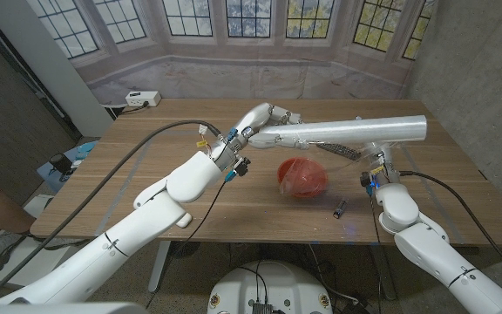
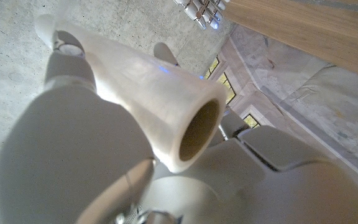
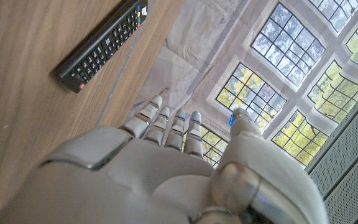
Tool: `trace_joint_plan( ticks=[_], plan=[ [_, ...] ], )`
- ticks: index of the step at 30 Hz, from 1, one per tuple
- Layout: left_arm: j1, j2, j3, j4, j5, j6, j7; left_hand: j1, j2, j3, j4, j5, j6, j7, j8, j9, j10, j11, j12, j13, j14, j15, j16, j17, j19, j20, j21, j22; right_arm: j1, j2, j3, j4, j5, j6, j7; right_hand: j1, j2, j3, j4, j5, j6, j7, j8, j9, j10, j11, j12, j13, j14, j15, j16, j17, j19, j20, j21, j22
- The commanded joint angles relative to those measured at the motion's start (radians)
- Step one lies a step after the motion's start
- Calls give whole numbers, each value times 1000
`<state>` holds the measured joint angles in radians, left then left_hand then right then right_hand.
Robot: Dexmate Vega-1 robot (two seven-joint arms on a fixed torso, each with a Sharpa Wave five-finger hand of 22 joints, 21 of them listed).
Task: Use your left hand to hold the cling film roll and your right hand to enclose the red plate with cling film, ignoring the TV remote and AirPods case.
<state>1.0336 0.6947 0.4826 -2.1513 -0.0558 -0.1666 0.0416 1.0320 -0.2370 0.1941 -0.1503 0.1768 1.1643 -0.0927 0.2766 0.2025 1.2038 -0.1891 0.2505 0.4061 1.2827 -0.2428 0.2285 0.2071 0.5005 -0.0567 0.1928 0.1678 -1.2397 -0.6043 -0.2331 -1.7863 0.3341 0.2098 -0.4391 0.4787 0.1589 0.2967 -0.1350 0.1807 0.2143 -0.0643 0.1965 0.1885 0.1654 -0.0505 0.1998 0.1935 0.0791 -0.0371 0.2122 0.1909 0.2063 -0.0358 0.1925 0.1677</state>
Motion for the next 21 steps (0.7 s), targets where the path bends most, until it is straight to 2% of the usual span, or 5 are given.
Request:
trace_joint_plan(
  ticks=[1,21],
  plan=[
    [22,36,-14,-58,-50,56,-9,316,323,-5,0,6,0,6,-2,6,1,1,-2,4,0,2,1,2,2,8,0,3,10,-3,-7,-13,-9,-28,-5,12,2,10,0,1,7,-2,2,3,9,-5,0,3,12,-73,-1,2,6,-6,0,3],
    [83,100,-62,-109,-79,152,37,319,323,-6,-1,7,0,9,-3,7,3,1,-5,7,2,1,3,4,5,12,1,3,60,2,-48,19,-4,-50,23,14,3,12,-1,1,6,-4,1,3,8,-5,-1,3,12,-75,-2,2,7,-7,0,3]
  ],
)
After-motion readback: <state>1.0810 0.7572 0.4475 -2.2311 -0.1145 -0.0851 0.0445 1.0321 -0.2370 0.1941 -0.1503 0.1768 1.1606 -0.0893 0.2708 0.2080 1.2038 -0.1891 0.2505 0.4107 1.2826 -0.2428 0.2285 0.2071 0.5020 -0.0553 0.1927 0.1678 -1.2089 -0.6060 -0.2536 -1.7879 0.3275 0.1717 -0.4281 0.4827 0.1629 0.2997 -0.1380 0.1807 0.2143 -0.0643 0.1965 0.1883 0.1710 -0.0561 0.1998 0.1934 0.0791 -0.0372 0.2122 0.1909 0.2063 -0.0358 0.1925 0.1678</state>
